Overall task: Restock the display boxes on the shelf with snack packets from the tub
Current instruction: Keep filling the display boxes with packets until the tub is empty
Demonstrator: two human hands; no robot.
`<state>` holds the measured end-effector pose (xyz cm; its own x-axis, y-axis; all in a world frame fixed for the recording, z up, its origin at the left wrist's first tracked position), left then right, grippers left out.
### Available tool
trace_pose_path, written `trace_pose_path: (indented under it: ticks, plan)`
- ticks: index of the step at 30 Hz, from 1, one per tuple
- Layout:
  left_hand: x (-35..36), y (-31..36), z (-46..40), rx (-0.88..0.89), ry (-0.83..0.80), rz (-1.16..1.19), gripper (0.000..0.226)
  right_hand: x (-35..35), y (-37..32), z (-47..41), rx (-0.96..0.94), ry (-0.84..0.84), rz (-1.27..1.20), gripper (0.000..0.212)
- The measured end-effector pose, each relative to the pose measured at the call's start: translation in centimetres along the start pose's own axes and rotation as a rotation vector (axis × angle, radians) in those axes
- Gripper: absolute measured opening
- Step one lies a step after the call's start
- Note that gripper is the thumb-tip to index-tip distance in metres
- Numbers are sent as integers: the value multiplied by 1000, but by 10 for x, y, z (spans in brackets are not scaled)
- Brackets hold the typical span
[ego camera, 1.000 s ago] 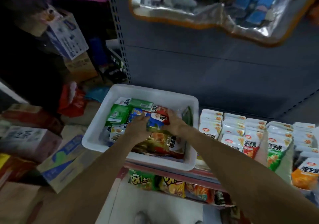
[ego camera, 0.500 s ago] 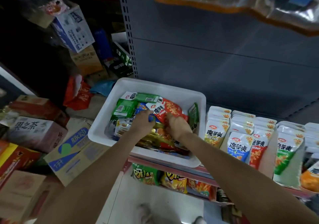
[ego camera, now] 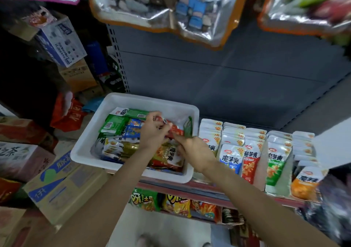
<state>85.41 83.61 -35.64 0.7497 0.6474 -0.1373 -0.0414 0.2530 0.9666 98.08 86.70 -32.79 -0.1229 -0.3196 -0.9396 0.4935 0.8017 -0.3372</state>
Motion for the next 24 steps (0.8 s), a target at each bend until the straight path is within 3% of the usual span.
trace_pose_path:
  ticks: [2,6,11,14,16,20,24]
  plan:
    - [9,14,5,71,50,-8,41,-12,7,9,-12,32,19,44]
    - [34,33,14,139,79,-49,40,-37,38,29,76,177,-257,40]
    - [101,45,41,115,-183,28,46,-58,106,56,251,362,-520,60]
    - [141,47,55,143,-265,-26,52,-68,145,80,368,411,-770,78]
    - [165,48,62,183,-298,-76,52,-76,170,101,436,485,-875,77]
    - [210,49,72,229,-366,-209,68,-76,209,131,513,524,-843,77]
    - [234,44,71,313,-343,-315,52,-76,220,145,524,498,-723,86]
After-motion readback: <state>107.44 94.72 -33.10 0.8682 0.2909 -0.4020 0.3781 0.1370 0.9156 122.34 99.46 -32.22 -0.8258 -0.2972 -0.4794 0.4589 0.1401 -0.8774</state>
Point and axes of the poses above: each hand's wrist, its own z-axis away from the middle knuckle, its own x-axis out of the palm, y = z × x, the point moved 7 cm from there along -z, towards the middle knuckle
